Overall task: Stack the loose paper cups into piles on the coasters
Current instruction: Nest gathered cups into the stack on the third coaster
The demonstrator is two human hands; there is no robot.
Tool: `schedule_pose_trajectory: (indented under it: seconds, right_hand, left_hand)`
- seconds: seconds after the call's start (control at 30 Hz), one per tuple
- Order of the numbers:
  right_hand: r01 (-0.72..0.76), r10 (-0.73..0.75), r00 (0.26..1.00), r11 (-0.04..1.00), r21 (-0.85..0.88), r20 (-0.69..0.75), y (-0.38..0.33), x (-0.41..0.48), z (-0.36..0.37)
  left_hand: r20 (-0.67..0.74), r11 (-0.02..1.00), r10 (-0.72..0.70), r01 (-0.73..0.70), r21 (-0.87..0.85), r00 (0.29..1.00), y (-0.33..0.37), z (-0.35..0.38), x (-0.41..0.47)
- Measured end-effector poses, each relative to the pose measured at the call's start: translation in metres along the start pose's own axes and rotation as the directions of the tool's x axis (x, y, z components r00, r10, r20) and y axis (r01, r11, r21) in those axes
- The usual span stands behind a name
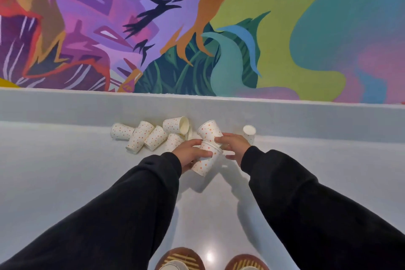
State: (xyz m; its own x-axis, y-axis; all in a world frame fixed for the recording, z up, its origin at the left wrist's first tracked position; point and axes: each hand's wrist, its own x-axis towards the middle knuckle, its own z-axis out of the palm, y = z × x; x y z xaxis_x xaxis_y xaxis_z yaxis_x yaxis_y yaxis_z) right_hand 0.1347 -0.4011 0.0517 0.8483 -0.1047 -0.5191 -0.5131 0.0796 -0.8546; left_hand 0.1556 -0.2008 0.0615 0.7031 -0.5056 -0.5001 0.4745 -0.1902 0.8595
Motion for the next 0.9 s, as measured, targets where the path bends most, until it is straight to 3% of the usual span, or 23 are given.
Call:
schedule_pose_trajectory:
  seconds: [0.2, 0.3, 0.37, 0.43, 0.53, 0.63, 0.67, 0.73, 0.8, 0.9]
  right_hand:
    - [-0.031, 0.025, 0.993, 0.998, 0.051, 0.116, 0.000, -0.011, 0.001]
    - [-0.031, 0.036, 0.987, 0.999, -0.037, 0.154, -0.002, -0.011, -0.006]
    - [0.049, -0.031, 0.994, 0.985, -0.168, 0.105, -0.003, -0.003, -0.020]
    - [0.151, -0.191, 0.978, 0.924, -0.351, -0.082, -0.003, 0.014, -0.039]
    - [0.029, -0.379, 0.852, 0.724, -0.689, -0.362, -0.004, 0.039, -0.069]
    - [-0.056, -0.339, 0.923, 0.344, -0.937, -0.179, -0.002, 0.054, -0.076]
    - [-0.069, -0.293, 0.948, 0.201, -0.977, -0.127, 0.000, 0.056, -0.074]
    - [-0.099, -0.250, 0.963, 0.018, -0.995, -0.100, 0.006, 0.060, -0.067]
    - [-0.120, -0.306, 0.947, -0.067, -0.991, -0.094, 0.013, 0.060, -0.061]
    - [-0.091, -0.307, 0.948, -0.029, -0.995, -0.078, 0.012, 0.056, -0.055]
  left_hand:
    - [-0.013, 0.996, 0.036, -0.037, -0.087, 0.999, 0.001, 0.008, -0.001]
    - [-0.045, 0.997, 0.033, -0.037, -0.074, 0.998, 0.004, 0.007, -0.002]
    - [-0.083, 0.997, 0.032, -0.038, -0.074, 0.996, 0.003, 0.003, -0.003]
    - [-0.131, 0.995, 0.031, -0.043, -0.092, 0.991, 0.000, -0.003, -0.003]
    - [-0.191, 0.991, 0.025, -0.050, -0.128, 0.981, -0.004, -0.012, -0.004]
    - [-0.226, 0.990, 0.016, -0.047, -0.131, 0.974, -0.013, -0.020, -0.006]
    - [-0.226, 0.990, 0.009, -0.040, -0.136, 0.974, -0.015, -0.023, -0.007]
    - [-0.216, 0.992, -0.002, -0.026, -0.127, 0.976, -0.022, -0.026, -0.009]
    - [-0.208, 0.993, -0.003, -0.021, -0.114, 0.978, -0.026, -0.028, -0.011]
    - [-0.193, 0.993, -0.012, -0.011, -0.117, 0.981, -0.025, -0.029, -0.016]
